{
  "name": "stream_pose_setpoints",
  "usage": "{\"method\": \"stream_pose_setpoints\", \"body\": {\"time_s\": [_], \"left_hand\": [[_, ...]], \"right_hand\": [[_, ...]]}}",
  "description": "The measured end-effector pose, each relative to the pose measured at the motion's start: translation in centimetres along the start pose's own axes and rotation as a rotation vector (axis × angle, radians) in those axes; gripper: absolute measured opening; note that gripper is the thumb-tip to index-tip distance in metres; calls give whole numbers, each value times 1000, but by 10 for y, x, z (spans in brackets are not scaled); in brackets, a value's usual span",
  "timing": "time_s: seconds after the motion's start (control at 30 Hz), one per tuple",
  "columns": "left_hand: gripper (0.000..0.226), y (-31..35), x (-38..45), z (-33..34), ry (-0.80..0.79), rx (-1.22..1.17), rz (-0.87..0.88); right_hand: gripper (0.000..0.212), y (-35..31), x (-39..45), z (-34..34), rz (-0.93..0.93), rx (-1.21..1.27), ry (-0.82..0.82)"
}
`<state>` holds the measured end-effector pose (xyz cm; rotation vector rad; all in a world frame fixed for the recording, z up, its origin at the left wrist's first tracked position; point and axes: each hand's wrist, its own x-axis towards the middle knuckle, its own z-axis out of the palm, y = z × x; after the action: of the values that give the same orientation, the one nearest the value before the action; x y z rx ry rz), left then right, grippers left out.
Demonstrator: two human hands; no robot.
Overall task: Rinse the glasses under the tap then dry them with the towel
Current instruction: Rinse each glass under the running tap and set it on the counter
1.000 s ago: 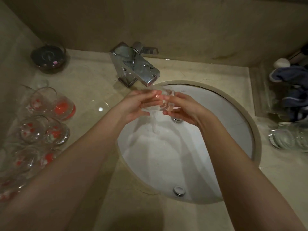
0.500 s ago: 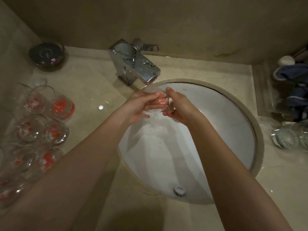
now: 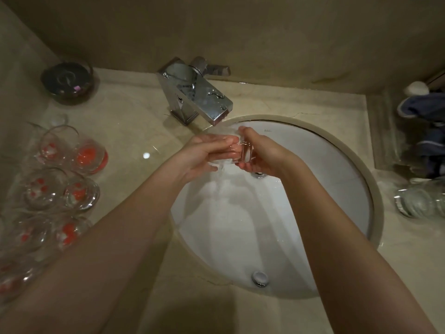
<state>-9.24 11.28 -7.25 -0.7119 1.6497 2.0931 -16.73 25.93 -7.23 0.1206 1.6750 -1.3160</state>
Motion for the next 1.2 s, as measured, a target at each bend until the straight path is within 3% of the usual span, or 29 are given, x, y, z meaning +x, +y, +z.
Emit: {"method": "stream_pose_setpoints", "body": {"time_s": [0.1,0.2,0.3,0.4,0.57,0.67,0.77,0.87,1.0,1.2], "left_hand": [[23,1,-1,-4,-10,-23,8],[13,3,-1,-4,-19,-8,14],[18,3,-1,-2,-40,39,11],[31,0,-2,1,-57,59,-1],[22,-1,2,-3,10,-39,11],[11,0,3,-4,-15,-37,28],[12,0,2,-2,-35,-23,15],[14,-2,2,-2,-34,-12,10],[35,-3,3,-7,-20,64,24],[25,-8,11,-2,87,3,109]], "right_hand": [[26,4,0,-3,-154,-36,-30],[31,7,-1,-5,-206,76,14],[31,2,-7,-1,-70,121,35],[57,-2,-7,0,61,10,58],[21,6,0,-7,-157,30,-25],[29,10,0,-10,-183,114,-38],[49,6,-6,-5,-15,163,-15],[42,11,-7,-2,-27,137,10],[39,29,-7,0,-147,300,33],[42,46,-7,19,-209,510,173]]}}
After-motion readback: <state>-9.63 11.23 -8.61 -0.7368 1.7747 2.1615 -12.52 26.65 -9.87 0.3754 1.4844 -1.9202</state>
